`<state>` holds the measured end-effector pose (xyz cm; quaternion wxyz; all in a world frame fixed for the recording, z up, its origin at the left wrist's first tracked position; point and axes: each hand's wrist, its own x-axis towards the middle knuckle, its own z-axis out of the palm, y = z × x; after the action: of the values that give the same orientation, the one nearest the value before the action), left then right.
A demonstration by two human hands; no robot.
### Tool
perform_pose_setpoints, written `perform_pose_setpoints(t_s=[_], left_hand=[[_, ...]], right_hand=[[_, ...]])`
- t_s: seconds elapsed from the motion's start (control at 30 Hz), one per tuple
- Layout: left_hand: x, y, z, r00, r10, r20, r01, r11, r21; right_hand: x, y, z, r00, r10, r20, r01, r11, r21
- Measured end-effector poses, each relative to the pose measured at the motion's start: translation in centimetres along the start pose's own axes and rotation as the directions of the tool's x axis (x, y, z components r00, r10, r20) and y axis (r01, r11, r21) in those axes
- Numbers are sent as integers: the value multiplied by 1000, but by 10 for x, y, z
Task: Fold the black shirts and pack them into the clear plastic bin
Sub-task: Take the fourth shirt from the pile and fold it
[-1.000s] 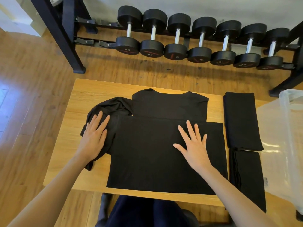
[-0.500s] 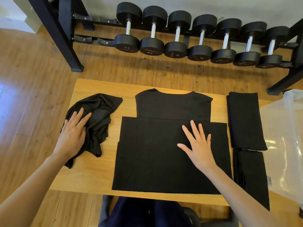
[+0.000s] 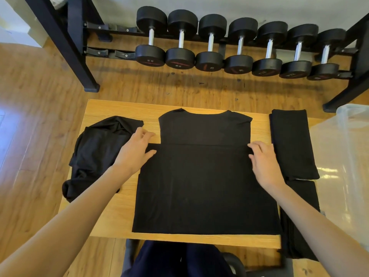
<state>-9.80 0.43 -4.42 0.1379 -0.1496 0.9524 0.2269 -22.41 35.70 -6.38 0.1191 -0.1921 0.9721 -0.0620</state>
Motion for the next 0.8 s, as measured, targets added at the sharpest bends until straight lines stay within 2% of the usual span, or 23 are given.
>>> perform_pose_setpoints(t_s=[0.1, 0.17, 0.23, 0.4, 0.47, 0.53, 0.67, 0.8], left_hand=[[7, -3, 2, 995, -86, 59, 85, 996, 25], [11, -5, 3, 988, -128, 82, 130, 991, -20], [15, -7, 1, 977, -178, 119, 182, 983, -26], [19, -7, -8, 946, -226, 232, 193, 968, 158], [17, -9, -13, 928, -245, 282, 228, 969, 91], [11, -11, -20, 909, -249, 336, 281, 958, -51], [-4, -5, -46, 916, -164, 367, 272, 925, -265], [-11, 5, -82, 891, -43, 451, 239, 890, -388]], right_hand=[[9, 16, -7, 1000, 18, 24, -14, 985, -172], [16, 21, -12, 998, 15, 63, 1, 970, -243], [22, 23, -18, 993, 7, 116, 21, 971, -239], [26, 29, -33, 983, -55, 177, 88, 979, -183], [21, 28, -40, 984, -58, 168, 77, 991, -112], [14, 30, -47, 984, -26, 178, 29, 999, -15], [5, 37, -70, 971, -7, 239, -45, 977, 209], [11, 40, -103, 949, 2, 316, -95, 956, 279]])
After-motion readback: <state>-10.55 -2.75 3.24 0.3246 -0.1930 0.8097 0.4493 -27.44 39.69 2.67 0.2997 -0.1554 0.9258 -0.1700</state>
